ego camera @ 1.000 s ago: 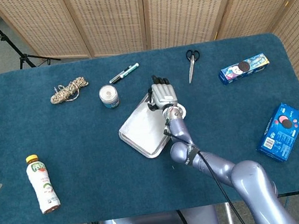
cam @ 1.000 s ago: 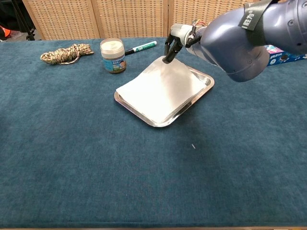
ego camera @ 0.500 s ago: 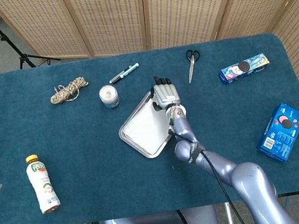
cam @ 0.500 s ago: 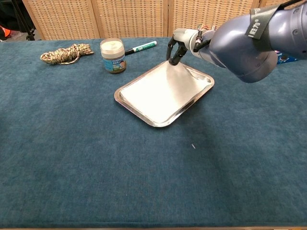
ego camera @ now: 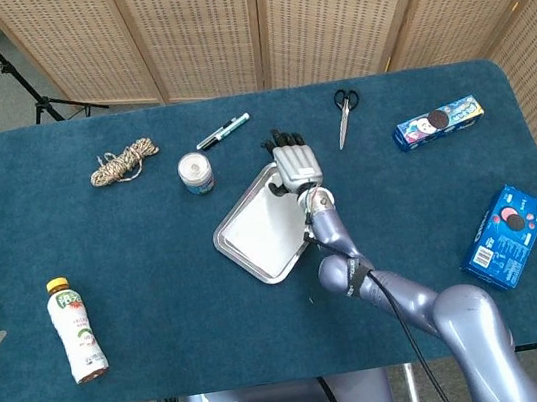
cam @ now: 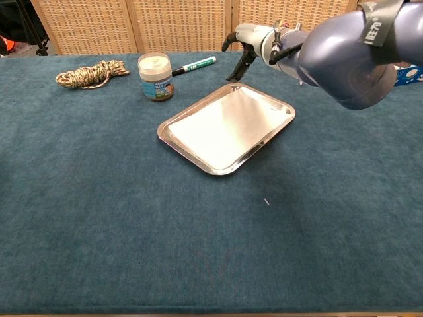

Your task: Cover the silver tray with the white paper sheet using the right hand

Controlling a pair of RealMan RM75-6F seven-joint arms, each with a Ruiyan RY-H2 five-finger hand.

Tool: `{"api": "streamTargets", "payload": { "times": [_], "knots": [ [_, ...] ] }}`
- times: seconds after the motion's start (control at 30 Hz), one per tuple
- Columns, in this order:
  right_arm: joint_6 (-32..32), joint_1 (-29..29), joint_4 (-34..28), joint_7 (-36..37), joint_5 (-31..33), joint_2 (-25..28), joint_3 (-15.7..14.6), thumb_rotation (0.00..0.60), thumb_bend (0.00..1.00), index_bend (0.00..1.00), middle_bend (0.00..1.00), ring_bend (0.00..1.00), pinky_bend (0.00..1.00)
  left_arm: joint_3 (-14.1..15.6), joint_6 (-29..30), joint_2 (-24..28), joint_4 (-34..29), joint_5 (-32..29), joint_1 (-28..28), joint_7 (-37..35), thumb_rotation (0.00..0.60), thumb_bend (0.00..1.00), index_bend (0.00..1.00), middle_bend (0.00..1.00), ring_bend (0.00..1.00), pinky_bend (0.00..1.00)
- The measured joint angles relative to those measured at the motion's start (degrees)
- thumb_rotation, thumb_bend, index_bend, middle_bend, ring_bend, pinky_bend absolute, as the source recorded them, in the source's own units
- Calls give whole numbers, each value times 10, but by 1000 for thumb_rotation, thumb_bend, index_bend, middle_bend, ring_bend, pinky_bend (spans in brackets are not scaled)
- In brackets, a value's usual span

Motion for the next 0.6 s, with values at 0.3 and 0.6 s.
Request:
{"api": "streamTargets", "payload": {
  "times": [0.3,0.6],
  "knots": [
    [25,-55,-196,5,-38,92,-23,600,637,193,6,0,0,2,2,1,0,5,0,-4,600,0,0,0,0,0],
    [33,-114,-386,9,-84,194,-80,600,927,196,50,0,0,6,6,2,-4,14,2,-4,600,0,0,0,0,0]
  ]
}}
